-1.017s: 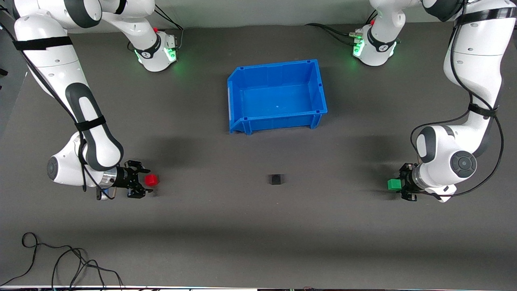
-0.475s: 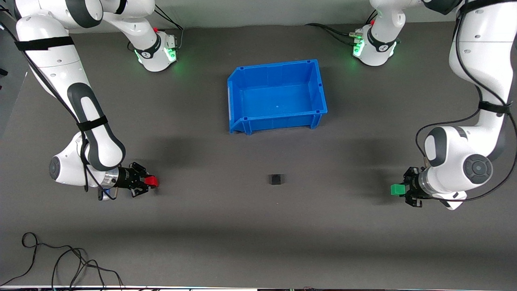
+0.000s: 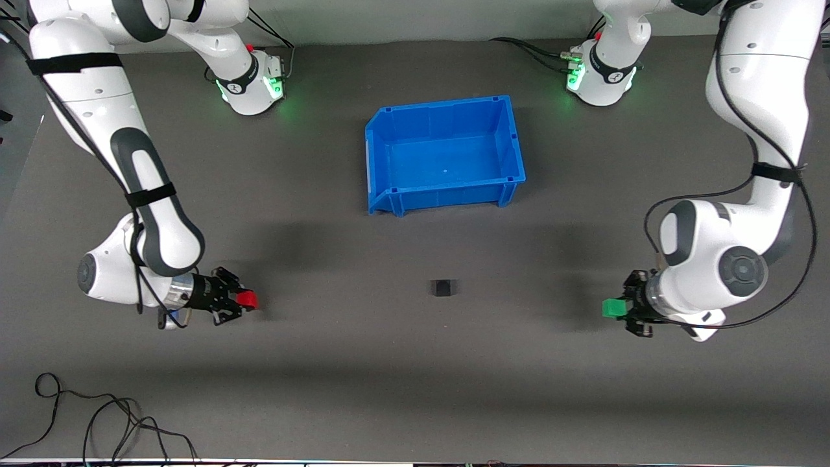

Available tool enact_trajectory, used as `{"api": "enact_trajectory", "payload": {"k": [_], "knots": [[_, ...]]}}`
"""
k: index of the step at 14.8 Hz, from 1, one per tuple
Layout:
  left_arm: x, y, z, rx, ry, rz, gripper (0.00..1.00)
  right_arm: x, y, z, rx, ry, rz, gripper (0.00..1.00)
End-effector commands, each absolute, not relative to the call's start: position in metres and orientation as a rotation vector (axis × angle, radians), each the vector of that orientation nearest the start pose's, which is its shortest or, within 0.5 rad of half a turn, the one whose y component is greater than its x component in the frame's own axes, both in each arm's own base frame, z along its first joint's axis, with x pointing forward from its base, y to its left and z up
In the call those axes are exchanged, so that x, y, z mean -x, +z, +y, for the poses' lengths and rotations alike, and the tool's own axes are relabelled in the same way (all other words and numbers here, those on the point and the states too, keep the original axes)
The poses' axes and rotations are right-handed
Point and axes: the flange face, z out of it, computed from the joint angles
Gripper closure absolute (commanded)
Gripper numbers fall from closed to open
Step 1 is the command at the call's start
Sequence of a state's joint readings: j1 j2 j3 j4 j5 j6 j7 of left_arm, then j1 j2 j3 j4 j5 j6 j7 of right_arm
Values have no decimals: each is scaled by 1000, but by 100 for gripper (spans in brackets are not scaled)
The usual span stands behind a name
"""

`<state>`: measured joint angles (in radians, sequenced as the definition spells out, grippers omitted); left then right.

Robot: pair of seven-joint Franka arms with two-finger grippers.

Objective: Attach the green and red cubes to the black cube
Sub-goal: 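Carry the red cube with the right gripper while the left gripper carries green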

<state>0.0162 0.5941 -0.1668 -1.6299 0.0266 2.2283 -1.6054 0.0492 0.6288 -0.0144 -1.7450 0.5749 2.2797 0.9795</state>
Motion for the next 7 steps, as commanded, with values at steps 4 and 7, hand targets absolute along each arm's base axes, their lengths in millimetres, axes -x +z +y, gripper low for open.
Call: {"api": "enact_trajectory", "payload": {"k": [4, 7], "knots": [[-674, 259, -207, 2265, 83, -2226, 100, -668, 247, 143, 2089, 432, 1855, 90], [-657, 230, -260, 2262, 137, -2208, 100, -667, 259, 204, 2034, 445, 1917, 90]]}}
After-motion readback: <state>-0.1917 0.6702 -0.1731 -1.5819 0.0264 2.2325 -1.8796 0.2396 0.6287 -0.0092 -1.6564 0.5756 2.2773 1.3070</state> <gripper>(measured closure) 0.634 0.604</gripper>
